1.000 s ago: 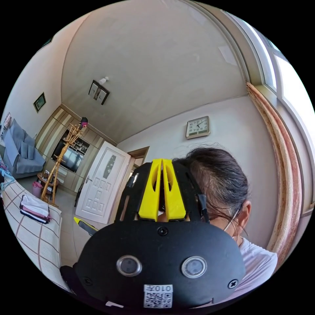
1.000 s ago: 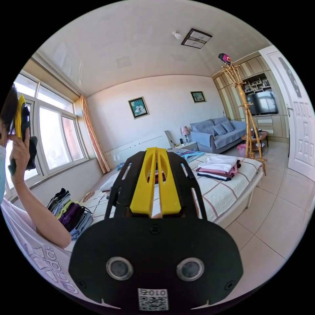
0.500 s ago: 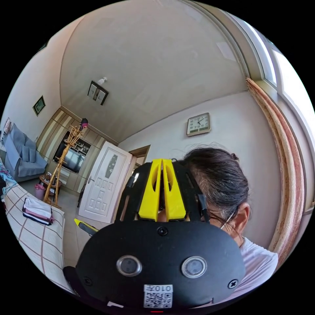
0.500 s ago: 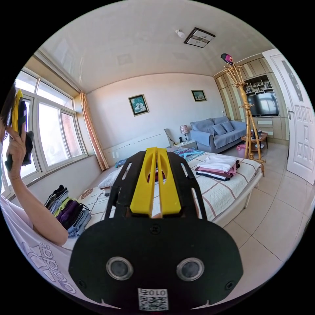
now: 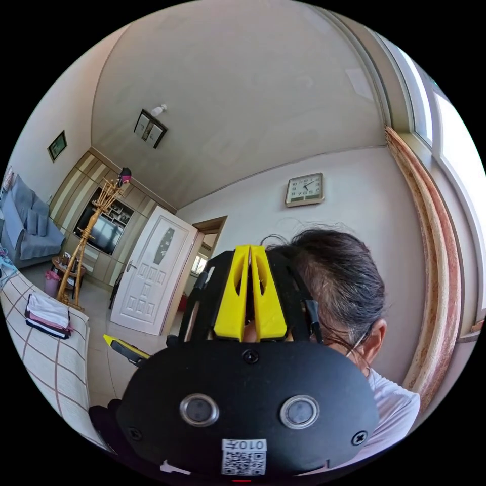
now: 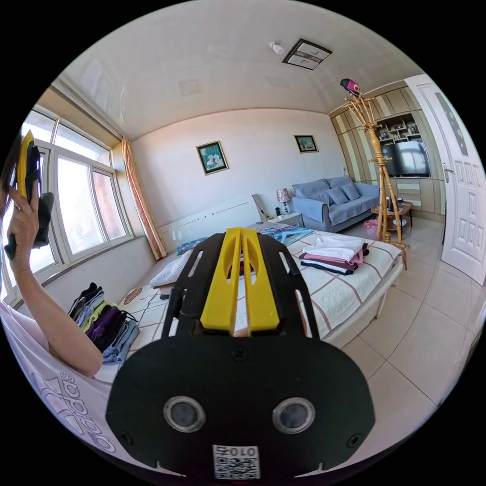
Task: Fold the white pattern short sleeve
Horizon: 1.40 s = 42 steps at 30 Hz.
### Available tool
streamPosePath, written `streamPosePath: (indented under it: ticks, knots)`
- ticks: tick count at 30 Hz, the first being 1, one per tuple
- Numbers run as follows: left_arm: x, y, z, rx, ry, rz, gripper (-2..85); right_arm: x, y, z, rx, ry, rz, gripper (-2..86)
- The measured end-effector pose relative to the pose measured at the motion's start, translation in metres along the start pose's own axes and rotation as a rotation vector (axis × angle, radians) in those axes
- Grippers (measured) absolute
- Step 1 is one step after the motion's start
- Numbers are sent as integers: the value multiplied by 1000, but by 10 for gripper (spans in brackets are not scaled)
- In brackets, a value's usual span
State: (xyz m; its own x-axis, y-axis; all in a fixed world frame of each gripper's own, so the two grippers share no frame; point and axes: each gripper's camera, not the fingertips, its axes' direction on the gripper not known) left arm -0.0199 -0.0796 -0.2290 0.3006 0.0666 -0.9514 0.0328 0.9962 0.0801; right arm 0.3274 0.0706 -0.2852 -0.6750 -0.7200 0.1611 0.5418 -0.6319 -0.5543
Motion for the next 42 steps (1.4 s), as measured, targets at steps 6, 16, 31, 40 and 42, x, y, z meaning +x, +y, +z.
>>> streamPosePath:
  ticks: [6,16,31,40,42]
  knots:
    - [7,-2,-13,39,-11,38,-1,-3,-7,14,-17,-15,3,21]
    - [12,-5,-23,63,-36,119,-1,-10,-20,34,-35,-10,6,21]
    - [-86,50,-96,-120,-1152,401,-3,-50,-21,84,-71,190,-291,23]
    - [-153,119,-87,-253,-1639,574,-1,-95,-9,144,-63,329,-474,13]
    - [-175,116,-102,-324,-1589,489,-2,-97,-11,156,-98,275,-490,11]
